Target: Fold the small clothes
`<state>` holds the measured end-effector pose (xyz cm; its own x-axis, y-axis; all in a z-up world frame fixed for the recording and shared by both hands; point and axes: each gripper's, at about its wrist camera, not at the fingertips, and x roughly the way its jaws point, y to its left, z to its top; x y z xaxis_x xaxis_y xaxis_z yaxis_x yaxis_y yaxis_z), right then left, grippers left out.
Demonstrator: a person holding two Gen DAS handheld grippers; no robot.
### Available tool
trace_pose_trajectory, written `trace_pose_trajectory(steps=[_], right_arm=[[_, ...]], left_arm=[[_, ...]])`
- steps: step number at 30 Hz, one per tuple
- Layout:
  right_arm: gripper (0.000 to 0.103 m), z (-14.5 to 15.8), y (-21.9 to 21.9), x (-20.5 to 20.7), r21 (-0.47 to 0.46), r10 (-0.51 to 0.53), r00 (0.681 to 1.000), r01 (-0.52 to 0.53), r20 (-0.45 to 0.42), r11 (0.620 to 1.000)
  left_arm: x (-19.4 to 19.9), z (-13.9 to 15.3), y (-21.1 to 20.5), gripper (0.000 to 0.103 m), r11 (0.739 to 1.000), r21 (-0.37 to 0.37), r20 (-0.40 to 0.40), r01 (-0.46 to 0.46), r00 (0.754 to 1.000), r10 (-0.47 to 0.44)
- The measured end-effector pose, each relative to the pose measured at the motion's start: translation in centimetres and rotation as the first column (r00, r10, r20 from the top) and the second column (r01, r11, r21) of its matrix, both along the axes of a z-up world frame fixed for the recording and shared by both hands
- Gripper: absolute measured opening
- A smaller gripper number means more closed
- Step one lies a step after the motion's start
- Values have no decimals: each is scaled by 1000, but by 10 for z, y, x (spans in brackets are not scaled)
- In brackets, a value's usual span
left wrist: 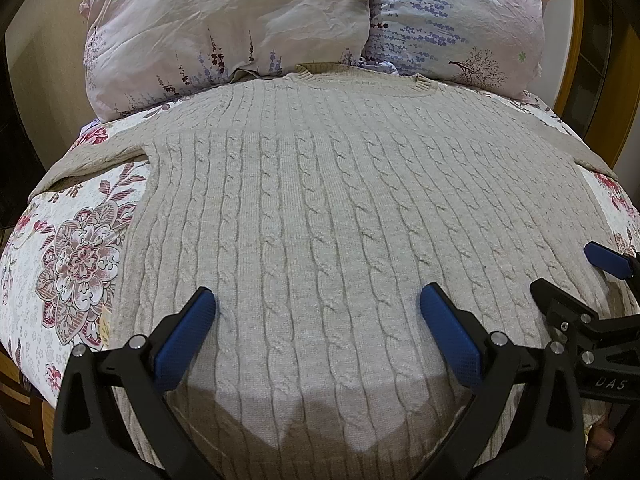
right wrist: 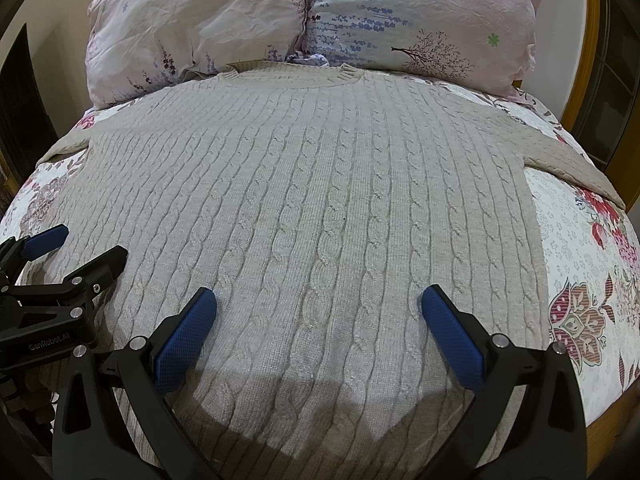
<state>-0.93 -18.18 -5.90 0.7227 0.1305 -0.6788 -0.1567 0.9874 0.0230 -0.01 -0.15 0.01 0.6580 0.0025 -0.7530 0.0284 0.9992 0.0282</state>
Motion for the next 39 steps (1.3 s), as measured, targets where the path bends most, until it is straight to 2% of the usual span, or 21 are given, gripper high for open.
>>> trace_pose_trajectory(steps=[18,20,22,24,26,28,29,30,31,32,33,34,35,37,39], right_arm=[[102,2,-1,8,-15,32,997,-33,-72,999],[102,2,-1,7,-15,45,997,-46,-60,999],[102,4,-4,12,-19,102,991,-104,-92,994],[102,16,-20,26,27,115,987,-112,-113,993],[102,40,-73,44,146,-2,998,10,-55,989],[102,57,-144,70,253,-183,982,191,-52,948],[100,62,-190,83,316,-295,953,301,-68,900],[96,64,-237,94,386,-396,913,401,-95,831],[86,63,-271,100,432,-463,878,466,-120,772],[81,60,-304,106,470,-521,840,525,-151,710],[77,56,-335,113,498,-570,801,576,-183,649],[69,50,-371,119,521,-626,749,631,-217,575],[69,46,-396,123,529,-667,704,674,-246,516],[63,33,-437,128,552,-719,624,731,-305,401],[55,17,-463,133,565,-730,578,760,-366,319]], left_arm=[[4,1,1,101,1000,0,-22,3,1000,-3],[8,2,2,101,1000,1,-40,11,999,-11],[13,3,3,101,999,0,-70,38,997,-38],[18,5,5,101,998,-2,-94,62,994,-62],[24,9,10,101,999,-2,-99,52,994,-52],[29,15,16,101,1000,1,-82,21,996,-21],[34,19,22,101,1000,-11,-73,7,997,-8],[38,22,26,101,1000,-31,-68,5,998,-7],[42,26,30,101,998,-60,-60,8,998,-12],[47,30,37,101,995,-100,-47,13,999,-18],[51,33,42,101,991,-135,-34,15,999,-19],[55,36,48,101,987,-163,-24,10,1000,-14],[61,40,57,101,984,-177,-20,-10,1000,7],[67,44,67,101,985,-164,-13,-54,999,53],[72,49,82,101,981,-161,3,-108,994,110]])
